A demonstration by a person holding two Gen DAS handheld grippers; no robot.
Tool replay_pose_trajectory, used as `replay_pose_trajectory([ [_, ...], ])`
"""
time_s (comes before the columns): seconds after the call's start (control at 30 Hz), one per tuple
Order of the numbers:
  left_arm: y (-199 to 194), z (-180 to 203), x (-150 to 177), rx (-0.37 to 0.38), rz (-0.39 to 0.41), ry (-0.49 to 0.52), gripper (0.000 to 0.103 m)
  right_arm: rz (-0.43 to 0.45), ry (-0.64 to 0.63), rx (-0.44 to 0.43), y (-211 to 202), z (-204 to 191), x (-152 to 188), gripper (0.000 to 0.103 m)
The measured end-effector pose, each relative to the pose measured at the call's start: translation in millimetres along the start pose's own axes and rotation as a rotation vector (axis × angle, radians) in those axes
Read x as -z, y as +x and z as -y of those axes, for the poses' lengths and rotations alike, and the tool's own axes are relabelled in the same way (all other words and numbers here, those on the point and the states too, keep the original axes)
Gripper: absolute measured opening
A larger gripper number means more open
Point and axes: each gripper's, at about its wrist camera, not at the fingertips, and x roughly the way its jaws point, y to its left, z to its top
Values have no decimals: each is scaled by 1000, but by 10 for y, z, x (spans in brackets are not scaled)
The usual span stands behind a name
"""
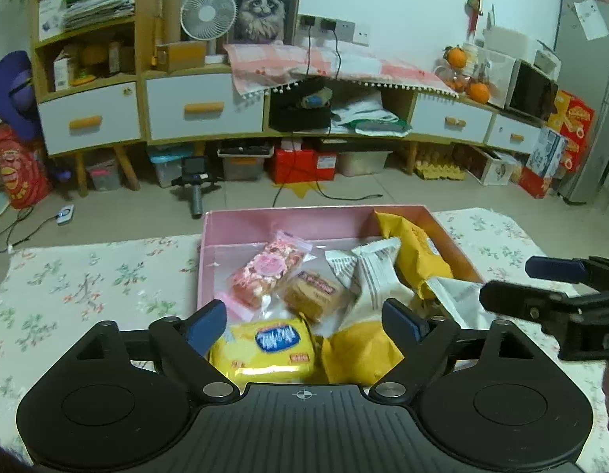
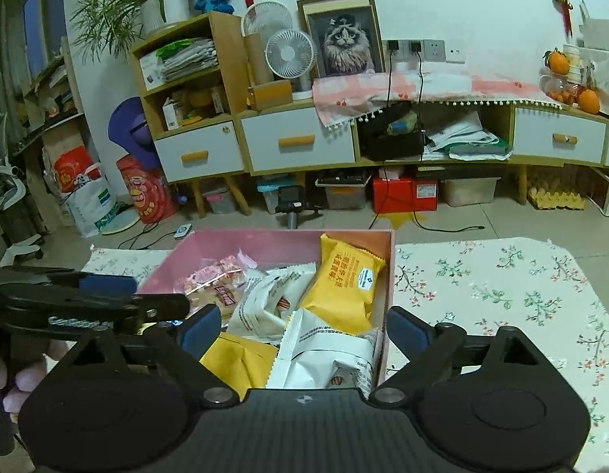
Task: Organize snacks
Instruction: 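Withdraw both tools and move them to milk stick and red candy pack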
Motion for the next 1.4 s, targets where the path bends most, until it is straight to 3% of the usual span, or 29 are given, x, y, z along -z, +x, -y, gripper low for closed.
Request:
replay_pose_trajectory([
  [0.5,-682,100,400,-31,-22,9,98,-45,-78,26,-399,-57,102,75],
  [0.73,-717,162,740,-53,-67,-9,98,-79,-93,56,-548,-56,219,77],
  [0.9,-684,267,900,-57,-113,54,98,-145,-133,72,-555,-70,407,78],
  [1.27,-623,554,1226,60,-151,68,98,-233,-275,70,-543,-14,874,78],
  [1.4,-585,679,1292,121,-161,91,98,-255,-267,53,-534,96,993,78],
])
